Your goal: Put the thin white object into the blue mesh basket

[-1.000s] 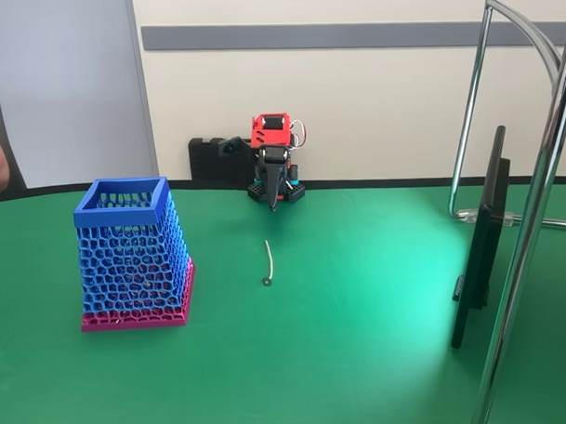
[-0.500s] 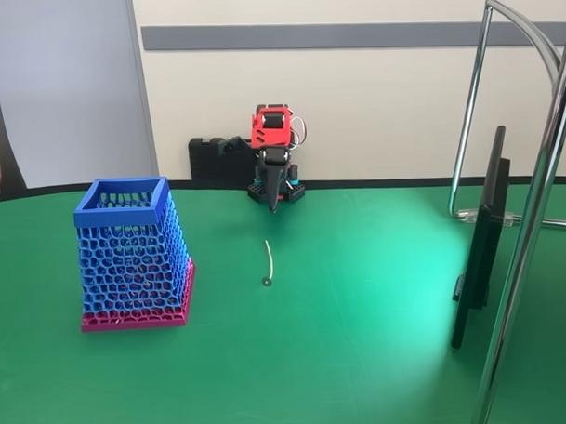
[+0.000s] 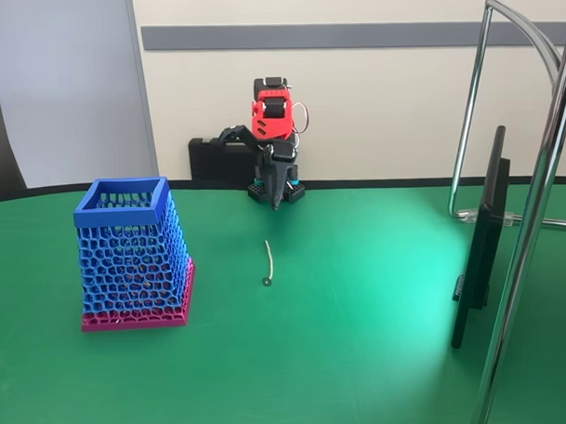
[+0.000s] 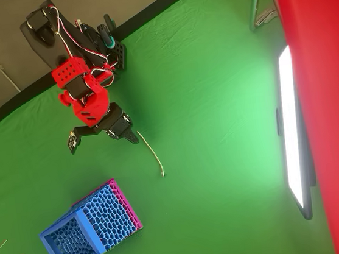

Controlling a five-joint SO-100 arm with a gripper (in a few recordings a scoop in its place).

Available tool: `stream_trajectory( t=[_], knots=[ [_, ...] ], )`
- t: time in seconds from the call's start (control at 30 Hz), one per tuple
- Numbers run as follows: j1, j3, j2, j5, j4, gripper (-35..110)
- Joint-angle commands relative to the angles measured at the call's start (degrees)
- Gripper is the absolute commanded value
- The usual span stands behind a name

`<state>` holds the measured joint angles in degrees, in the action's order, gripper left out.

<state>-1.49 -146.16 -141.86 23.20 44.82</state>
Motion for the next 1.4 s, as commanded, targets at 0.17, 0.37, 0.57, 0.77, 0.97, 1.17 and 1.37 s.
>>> stream_trajectory(
  t=[0.17, 0.37, 0.57, 0.77, 0.97, 1.17, 1.37],
  knots=[
    [-0.26, 15.82, 13.54, 9.05, 6.77, 1],
    [1.23, 23.73, 22.15, 14.15, 8.96, 2],
    [3.69, 29.71, 30.94, 20.92, 9.23, 3],
    [5.19, 34.89, 38.23, 27.51, 9.14, 1],
    [5.89, 34.37, 43.07, 34.72, 4.22, 4],
    [7.12, 32.34, 46.32, 39.38, -2.64, 10],
    [7.56, 34.63, 50.54, 45.44, -1.32, 11]
  ],
)
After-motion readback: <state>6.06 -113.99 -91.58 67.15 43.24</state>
